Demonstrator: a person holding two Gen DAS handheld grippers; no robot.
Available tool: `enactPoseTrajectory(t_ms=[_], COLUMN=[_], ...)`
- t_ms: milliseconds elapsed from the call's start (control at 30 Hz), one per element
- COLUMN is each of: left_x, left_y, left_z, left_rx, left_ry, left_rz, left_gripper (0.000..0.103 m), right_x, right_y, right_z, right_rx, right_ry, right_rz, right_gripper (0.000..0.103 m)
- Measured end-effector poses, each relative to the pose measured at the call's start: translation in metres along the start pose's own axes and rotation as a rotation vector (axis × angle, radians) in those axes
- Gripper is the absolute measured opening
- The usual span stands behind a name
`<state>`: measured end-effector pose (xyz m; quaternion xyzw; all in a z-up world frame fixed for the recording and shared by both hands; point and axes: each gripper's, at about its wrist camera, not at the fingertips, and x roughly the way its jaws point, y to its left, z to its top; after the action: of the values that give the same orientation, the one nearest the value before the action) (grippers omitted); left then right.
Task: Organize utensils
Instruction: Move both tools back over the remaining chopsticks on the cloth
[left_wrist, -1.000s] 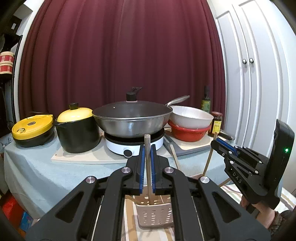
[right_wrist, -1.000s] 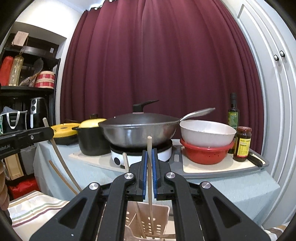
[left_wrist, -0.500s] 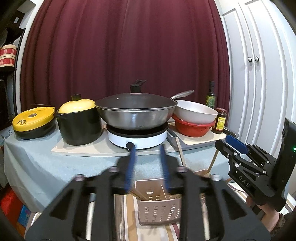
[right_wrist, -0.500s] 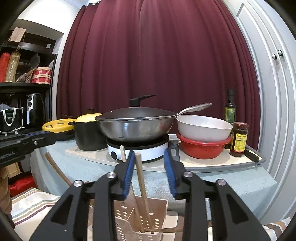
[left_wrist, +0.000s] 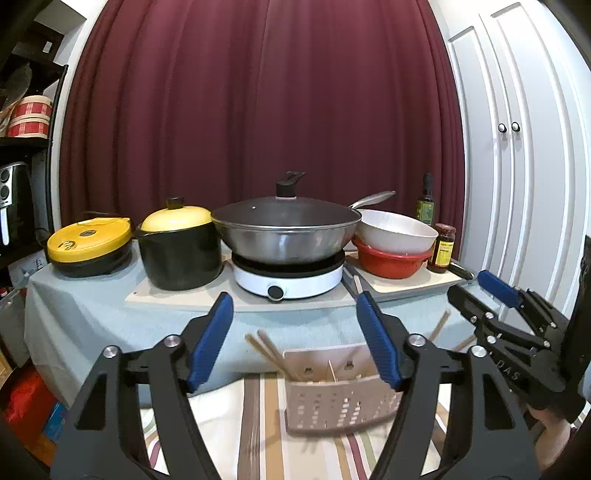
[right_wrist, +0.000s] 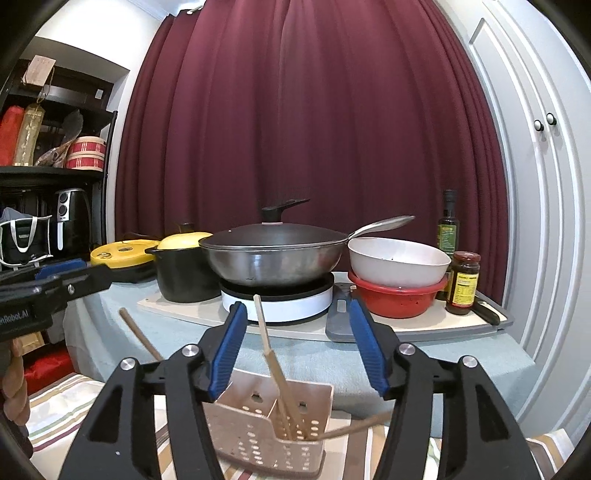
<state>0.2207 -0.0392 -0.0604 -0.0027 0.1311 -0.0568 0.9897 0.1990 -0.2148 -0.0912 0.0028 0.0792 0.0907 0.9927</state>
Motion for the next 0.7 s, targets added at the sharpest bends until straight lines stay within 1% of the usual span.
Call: enactPoseTrajectory(t_ms=[200, 367, 533, 700], left_x=[-0.029, -0.057, -0.083, -0.103], left_y=[-0.002, -0.006, -0.008, -0.007], left_z=[-0.008, -0.018, -0.034, -0.058], left_rx=[-0.007, -0.005, -0.007, -0.011], left_ry=[0.016, 0.024, 0.042, 0.085], left_rz=[-0.006, -0.005, 0.005, 0.016], left_gripper=[0.071, 0.071, 0.076, 0.076], right_x=[-0.028, -0.054, -0.081, -0.112], right_y=[0.005, 0.009, 0.01, 0.013], right_z=[-0.002, -0.012, -0.03, -0.053], right_rx=[0.005, 0.013, 0.03, 0.035], right_ry=[0.015, 0.043, 0.089, 0.14], right_rz=[0.002, -0.003, -0.01, -0.018], right_gripper=[0.06, 0.061, 0.061, 0.061])
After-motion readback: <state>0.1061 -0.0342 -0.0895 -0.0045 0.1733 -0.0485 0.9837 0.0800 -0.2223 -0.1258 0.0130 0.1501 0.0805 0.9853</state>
